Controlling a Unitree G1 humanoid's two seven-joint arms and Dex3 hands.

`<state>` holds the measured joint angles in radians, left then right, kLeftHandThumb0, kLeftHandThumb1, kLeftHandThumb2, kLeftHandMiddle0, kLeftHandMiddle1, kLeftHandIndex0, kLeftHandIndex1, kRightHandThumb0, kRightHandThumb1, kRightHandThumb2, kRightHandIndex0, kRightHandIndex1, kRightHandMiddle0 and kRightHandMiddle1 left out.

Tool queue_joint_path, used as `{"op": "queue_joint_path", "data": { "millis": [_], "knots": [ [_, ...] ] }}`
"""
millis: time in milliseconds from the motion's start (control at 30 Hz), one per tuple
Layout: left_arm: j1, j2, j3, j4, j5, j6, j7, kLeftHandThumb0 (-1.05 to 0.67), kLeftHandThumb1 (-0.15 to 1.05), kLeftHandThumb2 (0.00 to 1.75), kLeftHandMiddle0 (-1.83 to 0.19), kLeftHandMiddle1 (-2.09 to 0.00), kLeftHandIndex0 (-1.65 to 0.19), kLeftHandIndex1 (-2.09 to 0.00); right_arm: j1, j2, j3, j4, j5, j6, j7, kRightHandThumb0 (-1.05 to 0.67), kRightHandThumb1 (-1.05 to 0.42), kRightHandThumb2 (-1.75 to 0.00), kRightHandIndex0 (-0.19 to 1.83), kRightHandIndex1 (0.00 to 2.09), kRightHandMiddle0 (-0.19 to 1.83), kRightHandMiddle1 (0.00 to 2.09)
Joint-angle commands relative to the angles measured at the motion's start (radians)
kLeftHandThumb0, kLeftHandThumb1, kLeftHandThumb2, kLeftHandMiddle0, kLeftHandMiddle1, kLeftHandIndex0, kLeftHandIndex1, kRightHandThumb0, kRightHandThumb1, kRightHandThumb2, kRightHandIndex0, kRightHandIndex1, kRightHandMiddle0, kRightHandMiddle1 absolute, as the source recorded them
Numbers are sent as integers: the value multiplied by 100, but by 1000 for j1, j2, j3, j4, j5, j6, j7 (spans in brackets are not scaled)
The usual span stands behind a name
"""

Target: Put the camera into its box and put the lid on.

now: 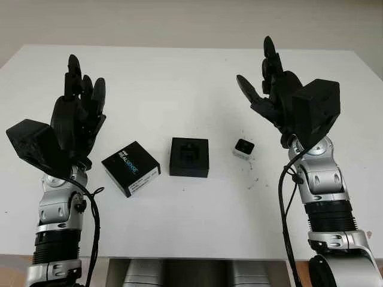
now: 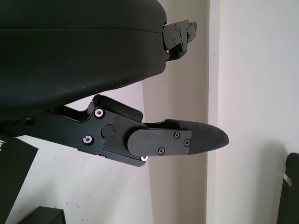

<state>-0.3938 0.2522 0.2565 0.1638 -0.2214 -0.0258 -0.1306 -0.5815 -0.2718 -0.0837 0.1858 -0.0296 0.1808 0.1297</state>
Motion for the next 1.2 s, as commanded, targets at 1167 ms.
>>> {"op": "queue_joint_path", "data": {
  "millis": [1167],
  "knots": [
    [32, 20, 26, -62, -24, 43, -24, -67, 105, 38, 19, 0, 19, 0, -109, -434, 121, 147, -166, -292, 413, -39, -83, -5, 44, 25, 19, 72]
  ]
}}
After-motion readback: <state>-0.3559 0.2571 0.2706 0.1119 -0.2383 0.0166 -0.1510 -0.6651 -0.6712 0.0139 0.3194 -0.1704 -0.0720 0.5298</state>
